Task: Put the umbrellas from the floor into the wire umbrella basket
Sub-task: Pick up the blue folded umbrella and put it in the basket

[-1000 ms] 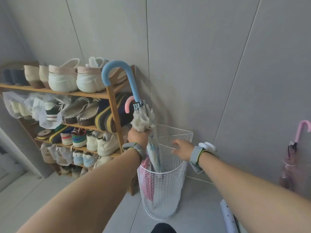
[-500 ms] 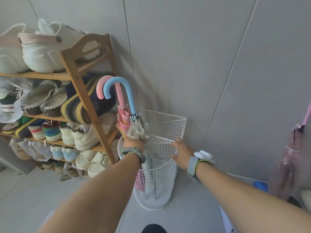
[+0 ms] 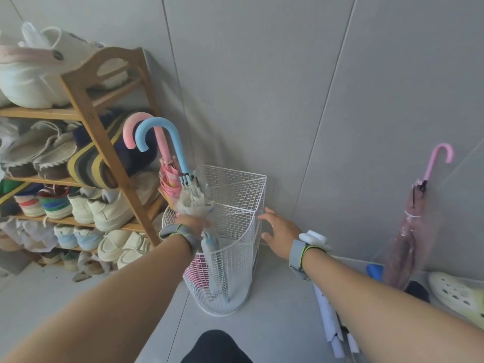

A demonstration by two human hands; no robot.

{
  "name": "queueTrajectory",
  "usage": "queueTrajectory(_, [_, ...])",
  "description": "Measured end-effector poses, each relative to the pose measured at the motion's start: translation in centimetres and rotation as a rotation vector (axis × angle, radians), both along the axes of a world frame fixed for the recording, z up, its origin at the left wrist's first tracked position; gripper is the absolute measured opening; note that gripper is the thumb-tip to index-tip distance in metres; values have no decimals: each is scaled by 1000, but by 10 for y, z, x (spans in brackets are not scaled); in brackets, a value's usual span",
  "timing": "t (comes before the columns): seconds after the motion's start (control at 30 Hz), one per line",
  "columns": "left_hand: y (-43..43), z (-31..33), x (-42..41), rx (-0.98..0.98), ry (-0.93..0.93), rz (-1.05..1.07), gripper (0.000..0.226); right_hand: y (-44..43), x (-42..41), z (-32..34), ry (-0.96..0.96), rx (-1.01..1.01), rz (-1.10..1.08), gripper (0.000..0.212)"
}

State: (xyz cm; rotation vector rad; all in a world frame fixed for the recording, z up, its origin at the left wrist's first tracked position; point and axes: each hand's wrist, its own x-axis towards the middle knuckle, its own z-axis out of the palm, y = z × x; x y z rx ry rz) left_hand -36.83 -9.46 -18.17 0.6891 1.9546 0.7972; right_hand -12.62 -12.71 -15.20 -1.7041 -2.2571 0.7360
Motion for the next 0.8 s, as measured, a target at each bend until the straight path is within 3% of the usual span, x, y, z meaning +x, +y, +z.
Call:
queueTrajectory(0.07, [-10,9,5,28,-109,-19,46,-12,17,3,-27,-41,-23,40])
queueTrajectory(0.17, [-30,31,28,107,-186,101,6,-35,49,7,-54,-126,-47,36])
queueTrajectory(0.23, [-39,41,48,205,-216,105,22,-51,74,9,-20,-189,-92,33])
queueTrajectory(0.37, [-83,74,100,289,-367,-197,17,-90,128,19,78,-296,-246,30])
queueTrajectory(0.53, [-134,78,155,119,-395,-565,6,-140,182,27,134,-384,-347,31])
queueTrajectory(0.8, [-174,33,217,-103,-274,-694,23,-188,251,-3,253,-546,-486,29])
